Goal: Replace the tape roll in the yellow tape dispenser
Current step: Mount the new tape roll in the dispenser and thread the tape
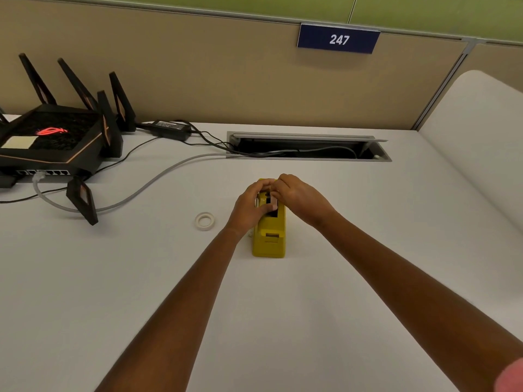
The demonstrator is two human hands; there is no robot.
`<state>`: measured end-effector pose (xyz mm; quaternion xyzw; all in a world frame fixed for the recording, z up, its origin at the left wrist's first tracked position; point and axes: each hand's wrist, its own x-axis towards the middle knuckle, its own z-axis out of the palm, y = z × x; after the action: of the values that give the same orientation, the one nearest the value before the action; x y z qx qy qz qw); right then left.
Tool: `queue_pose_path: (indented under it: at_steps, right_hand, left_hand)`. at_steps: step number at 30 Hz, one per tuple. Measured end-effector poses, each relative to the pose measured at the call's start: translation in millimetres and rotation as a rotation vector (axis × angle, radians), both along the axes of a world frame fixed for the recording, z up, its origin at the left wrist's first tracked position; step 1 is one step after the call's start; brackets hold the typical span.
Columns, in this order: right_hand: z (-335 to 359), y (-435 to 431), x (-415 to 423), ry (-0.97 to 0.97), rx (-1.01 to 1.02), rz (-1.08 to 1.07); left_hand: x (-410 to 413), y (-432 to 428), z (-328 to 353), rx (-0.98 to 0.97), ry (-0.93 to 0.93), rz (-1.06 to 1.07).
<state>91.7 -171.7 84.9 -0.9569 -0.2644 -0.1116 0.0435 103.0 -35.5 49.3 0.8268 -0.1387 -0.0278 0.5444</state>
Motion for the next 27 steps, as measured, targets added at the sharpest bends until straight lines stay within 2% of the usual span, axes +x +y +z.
queue_pose_path:
  at_steps: [3,8,16,27]
  right_hand:
    - [-0.3,1.1,1.2,0.022,0.045,-0.029]
    - [3.0,-0.7,7.2,0.155,0.255,-0.143]
    - [7.7,-6.6,4.6,0.164,0.29,-0.074]
    - [3.7,-4.2,5.6,0.147,0.271,-0.094]
  left_hand:
    - [0.2,0.3,0.6,0.01,0.004,-0.001]
    - [0.8,1.0,0.5,0.015,0.0,-0.009]
    - [1.2,2.3,0.6,0.001,-0.001,-0.037]
    - [1.5,0.7,-0.2,0.016,0.005,-0.02]
